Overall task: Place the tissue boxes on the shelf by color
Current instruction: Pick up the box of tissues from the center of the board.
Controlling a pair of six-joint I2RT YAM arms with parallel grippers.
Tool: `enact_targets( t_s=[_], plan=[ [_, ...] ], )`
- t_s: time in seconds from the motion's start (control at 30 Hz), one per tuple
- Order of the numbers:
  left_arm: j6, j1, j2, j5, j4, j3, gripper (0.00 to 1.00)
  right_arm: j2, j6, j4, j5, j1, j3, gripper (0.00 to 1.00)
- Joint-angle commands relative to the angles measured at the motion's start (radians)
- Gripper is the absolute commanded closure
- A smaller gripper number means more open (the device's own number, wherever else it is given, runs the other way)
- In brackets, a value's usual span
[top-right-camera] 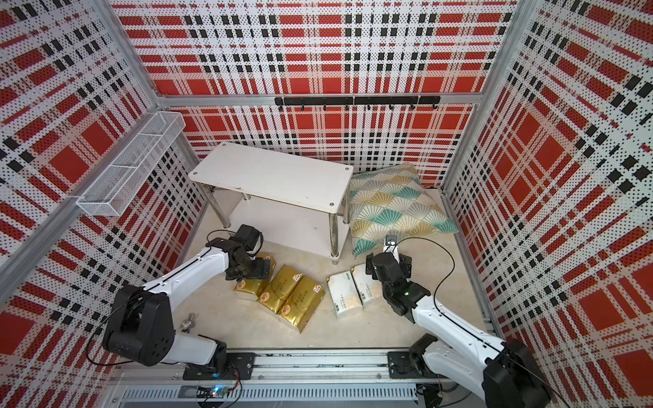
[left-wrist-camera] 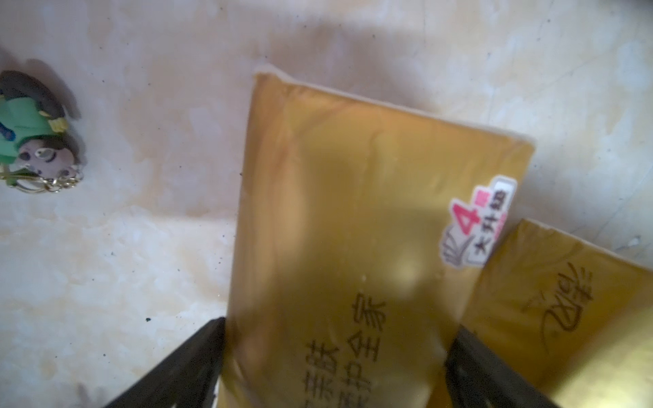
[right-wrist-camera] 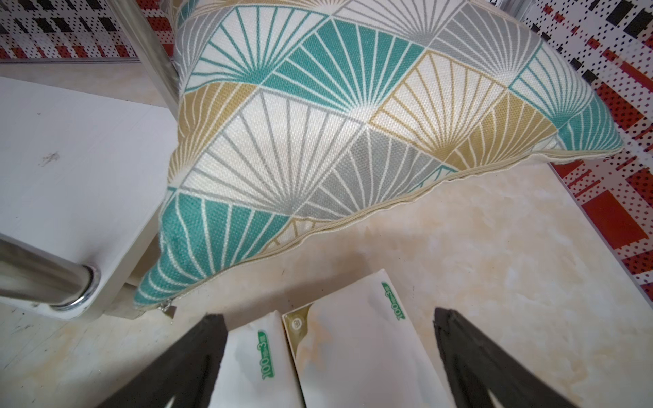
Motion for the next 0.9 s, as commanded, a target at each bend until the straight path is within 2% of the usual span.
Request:
enact_targets(
  t_s=[0.0,0.23,0.43,0.53,0.87],
  plan=[
    [0.001,0.011,0.011,0.01,0.023,-0.013,0.02,0.007,0.009,0.013,0.013,0.012,0.025,0.0],
    [-0.014,0.011,0.03,0.001,0.038,-0.012,0.02,0.002,0.009,0.01,0.021,0.013,0.021,0.0],
    [-0.03,0.157,-0.025,0.082,0.069,-0.039,0.04,-0.003,0.008,0.014,0.025,0.013,0.016,0.0],
    [-0.036,0.204,-0.045,0.087,0.072,-0.049,0.04,0.001,0.005,0.022,0.025,0.013,0.013,0.0],
    [-0.039,0.172,-0.035,0.058,0.059,-0.053,0.0,0.009,0.001,0.031,0.023,0.013,0.008,0.0]
  ],
)
